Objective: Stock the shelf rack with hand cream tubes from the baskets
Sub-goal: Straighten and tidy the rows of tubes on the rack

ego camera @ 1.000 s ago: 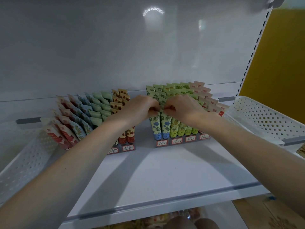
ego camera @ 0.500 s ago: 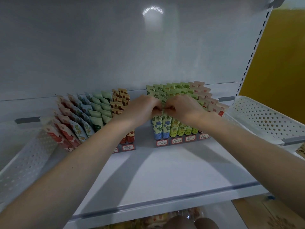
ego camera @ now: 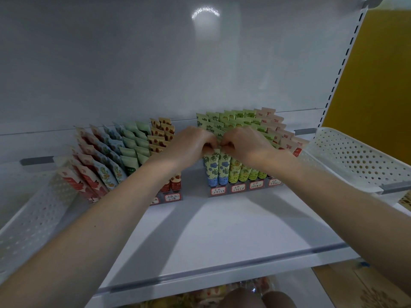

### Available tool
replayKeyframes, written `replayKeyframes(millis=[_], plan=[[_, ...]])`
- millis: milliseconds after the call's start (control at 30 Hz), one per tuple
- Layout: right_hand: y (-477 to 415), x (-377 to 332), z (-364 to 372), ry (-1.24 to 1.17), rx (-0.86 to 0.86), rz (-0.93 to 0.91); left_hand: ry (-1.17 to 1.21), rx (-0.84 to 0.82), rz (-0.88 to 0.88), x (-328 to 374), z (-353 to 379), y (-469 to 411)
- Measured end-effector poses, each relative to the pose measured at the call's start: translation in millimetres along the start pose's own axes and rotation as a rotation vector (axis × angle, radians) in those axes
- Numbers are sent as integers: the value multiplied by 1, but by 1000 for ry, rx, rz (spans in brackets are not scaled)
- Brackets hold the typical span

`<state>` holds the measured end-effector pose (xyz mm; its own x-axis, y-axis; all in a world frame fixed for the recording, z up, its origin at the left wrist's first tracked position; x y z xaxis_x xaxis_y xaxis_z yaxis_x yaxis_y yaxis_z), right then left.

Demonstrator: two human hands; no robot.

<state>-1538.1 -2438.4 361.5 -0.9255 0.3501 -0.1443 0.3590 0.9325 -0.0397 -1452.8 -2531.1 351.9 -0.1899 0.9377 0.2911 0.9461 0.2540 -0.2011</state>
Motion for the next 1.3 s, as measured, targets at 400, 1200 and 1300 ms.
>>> replayKeyframes(millis=[400, 1200, 1300], plan=[[4, 5, -3, -12, 17, -22, -41, 18, 20, -3, 0, 4], [5, 9, -3, -18, 33, -16, -102, 18, -67, -9, -6, 11], [5, 8, -3, -3, 34, -13, -108, 20, -61, -6, -3, 7]])
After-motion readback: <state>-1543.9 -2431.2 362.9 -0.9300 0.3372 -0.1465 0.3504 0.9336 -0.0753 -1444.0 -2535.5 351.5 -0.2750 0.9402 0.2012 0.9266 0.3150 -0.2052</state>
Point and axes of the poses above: each hand's wrist, its own y-axis away from the middle knuckle, its own z-axis out of the palm, x = y × z, the point moved 3 cm from there along -y, towards the middle knuckle, and after that the axes turned 9 degrees about -x, right-handed, at the moved point
